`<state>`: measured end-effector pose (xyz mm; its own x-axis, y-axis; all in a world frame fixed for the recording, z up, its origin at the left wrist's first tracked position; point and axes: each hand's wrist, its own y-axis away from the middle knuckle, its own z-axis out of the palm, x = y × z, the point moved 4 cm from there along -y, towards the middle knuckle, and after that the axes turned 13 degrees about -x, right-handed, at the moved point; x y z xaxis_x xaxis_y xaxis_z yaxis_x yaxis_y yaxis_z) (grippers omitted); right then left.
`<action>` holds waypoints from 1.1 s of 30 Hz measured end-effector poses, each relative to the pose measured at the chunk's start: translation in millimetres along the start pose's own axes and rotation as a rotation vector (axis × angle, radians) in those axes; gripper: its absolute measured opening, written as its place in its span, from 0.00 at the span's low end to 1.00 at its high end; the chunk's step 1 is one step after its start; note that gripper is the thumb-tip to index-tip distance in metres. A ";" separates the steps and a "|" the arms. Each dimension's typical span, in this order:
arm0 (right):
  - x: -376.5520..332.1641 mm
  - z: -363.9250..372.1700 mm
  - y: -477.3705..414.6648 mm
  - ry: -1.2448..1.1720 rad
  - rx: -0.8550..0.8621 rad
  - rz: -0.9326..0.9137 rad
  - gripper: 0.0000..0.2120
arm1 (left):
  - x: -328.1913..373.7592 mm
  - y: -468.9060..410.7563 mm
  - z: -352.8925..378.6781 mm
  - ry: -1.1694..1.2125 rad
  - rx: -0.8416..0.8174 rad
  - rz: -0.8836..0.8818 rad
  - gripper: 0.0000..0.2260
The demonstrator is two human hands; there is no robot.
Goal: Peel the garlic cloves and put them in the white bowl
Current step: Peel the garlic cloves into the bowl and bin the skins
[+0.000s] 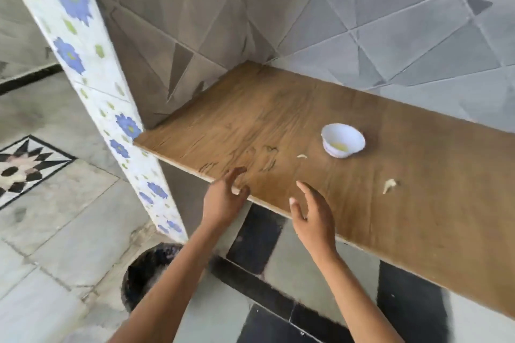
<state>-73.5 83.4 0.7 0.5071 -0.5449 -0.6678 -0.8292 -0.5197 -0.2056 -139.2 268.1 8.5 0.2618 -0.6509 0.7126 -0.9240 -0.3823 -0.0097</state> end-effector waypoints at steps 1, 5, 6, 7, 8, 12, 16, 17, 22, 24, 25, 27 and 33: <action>18.5 -23.1 2.9 0.032 0.024 0.031 0.23 | 20.6 -12.2 13.4 -0.037 -0.028 0.000 0.17; 72.4 -74.9 5.1 0.170 0.040 0.112 0.23 | 63.3 -53.0 51.6 -0.165 -0.112 0.033 0.16; 84.4 -84.5 5.4 0.197 0.033 0.145 0.22 | 73.0 -61.9 60.4 -0.189 -0.125 0.052 0.16; 93.2 -90.8 5.7 0.226 0.018 0.177 0.21 | 79.3 -69.4 67.4 -0.206 -0.141 0.062 0.16; 101.6 -95.4 6.9 0.259 0.013 0.204 0.21 | 83.9 -76.9 73.8 -0.218 -0.155 0.059 0.16; 135.2 -102.9 6.4 0.372 -0.035 0.366 0.30 | 95.9 -113.0 94.5 -0.276 -0.203 0.071 0.17; 155.2 -101.8 3.8 0.441 -0.061 0.557 0.36 | 91.5 -148.8 111.5 -0.348 -0.276 0.059 0.13; 156.8 -102.4 3.8 0.471 -0.080 0.588 0.35 | 91.0 -156.2 111.6 -0.354 -0.279 0.058 0.11; 165.5 -100.7 6.1 0.532 -0.104 0.617 0.32 | 124.9 -190.2 85.0 -0.089 -0.108 0.233 0.07; 165.3 -99.7 6.4 0.530 -0.120 0.634 0.39 | 153.2 -199.6 88.6 -0.074 -0.188 0.366 0.06; 165.5 -99.2 6.1 0.524 -0.127 0.639 0.41 | 164.9 -204.2 96.4 -0.117 -0.255 0.416 0.06; 166.5 -98.4 6.2 0.521 -0.127 0.648 0.45 | 181.8 -213.4 121.5 -0.318 -0.390 0.452 0.10; 165.9 -97.3 7.1 0.487 -0.110 0.625 0.50 | 189.2 -226.4 152.7 -0.630 -0.558 0.314 0.13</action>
<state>27.7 -74.7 -41.9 0.0227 -0.9697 -0.2432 -0.9787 -0.0712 0.1924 162.0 131.3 38.4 -0.0730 -0.9736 0.2163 -0.9367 0.1414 0.3202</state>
